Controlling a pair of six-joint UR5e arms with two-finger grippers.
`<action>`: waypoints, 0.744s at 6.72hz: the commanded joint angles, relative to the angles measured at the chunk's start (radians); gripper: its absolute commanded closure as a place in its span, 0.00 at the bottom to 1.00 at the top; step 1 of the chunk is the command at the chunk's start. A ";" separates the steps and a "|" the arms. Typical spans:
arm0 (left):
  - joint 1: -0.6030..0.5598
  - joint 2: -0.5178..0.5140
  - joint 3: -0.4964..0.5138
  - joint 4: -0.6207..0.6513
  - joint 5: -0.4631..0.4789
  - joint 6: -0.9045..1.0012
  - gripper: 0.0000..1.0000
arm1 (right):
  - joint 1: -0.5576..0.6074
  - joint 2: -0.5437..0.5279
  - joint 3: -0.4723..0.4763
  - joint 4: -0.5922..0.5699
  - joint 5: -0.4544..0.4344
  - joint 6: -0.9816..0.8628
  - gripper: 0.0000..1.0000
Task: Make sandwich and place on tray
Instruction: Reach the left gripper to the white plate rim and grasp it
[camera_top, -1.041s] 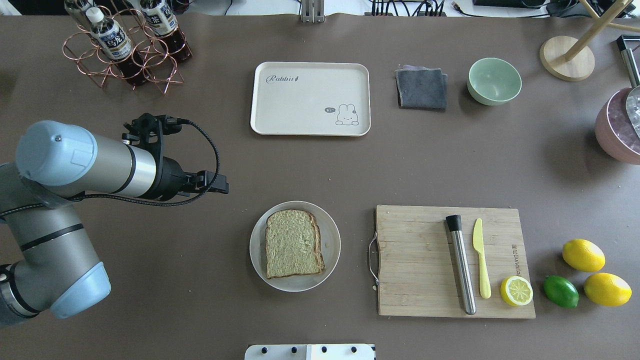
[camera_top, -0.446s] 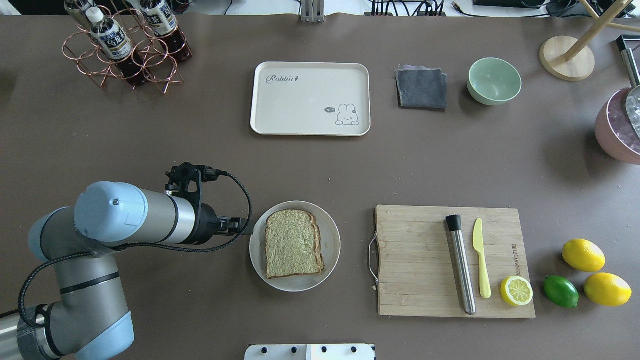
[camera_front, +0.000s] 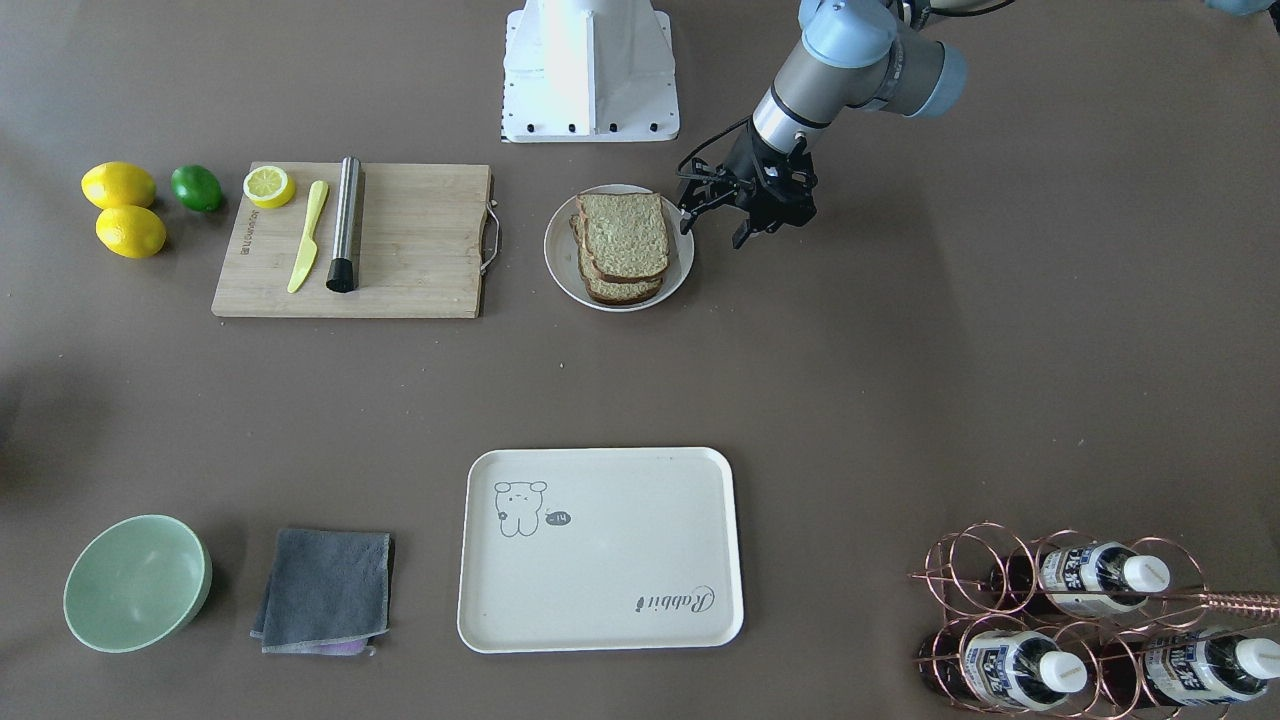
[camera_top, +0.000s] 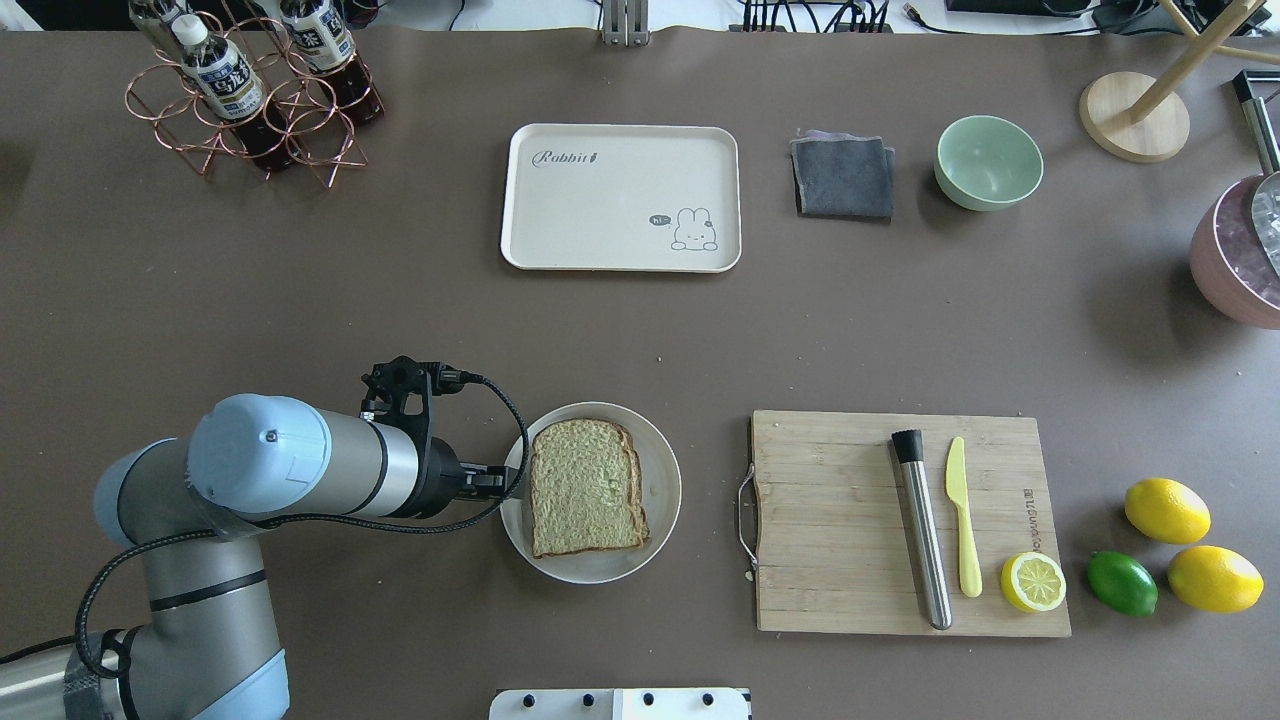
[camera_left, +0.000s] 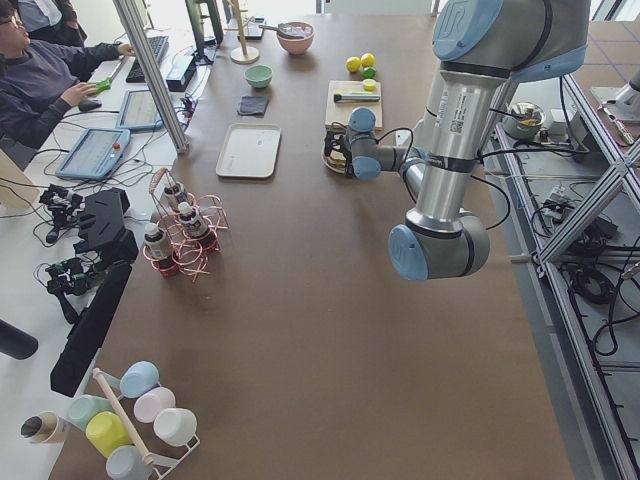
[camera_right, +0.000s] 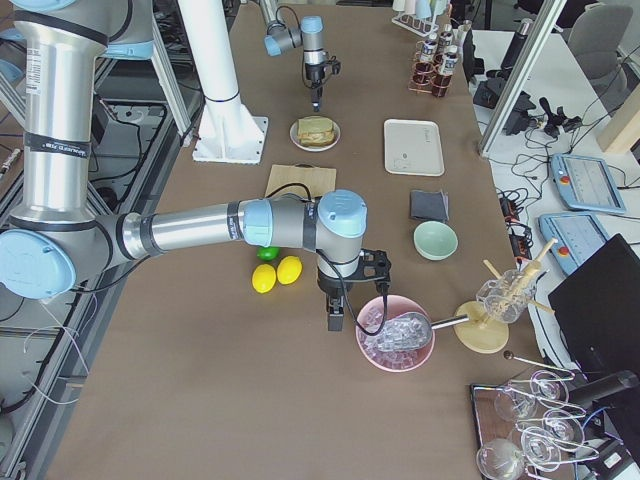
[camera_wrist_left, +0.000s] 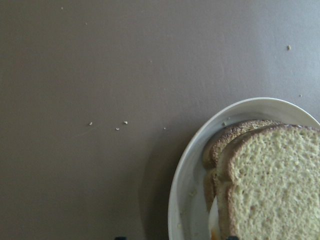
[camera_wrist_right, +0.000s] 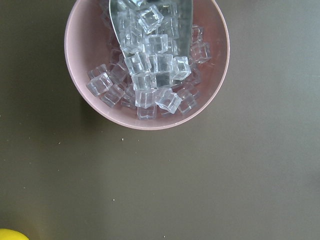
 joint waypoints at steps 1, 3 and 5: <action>0.002 -0.007 0.039 -0.045 0.000 -0.001 0.49 | 0.000 0.000 -0.010 0.003 0.000 0.000 0.00; 0.002 -0.010 0.050 -0.045 0.000 0.000 0.60 | 0.000 0.000 -0.016 0.006 -0.008 0.002 0.00; 0.004 -0.011 0.051 -0.045 0.000 0.002 0.64 | 0.000 0.000 -0.022 0.008 -0.008 0.002 0.00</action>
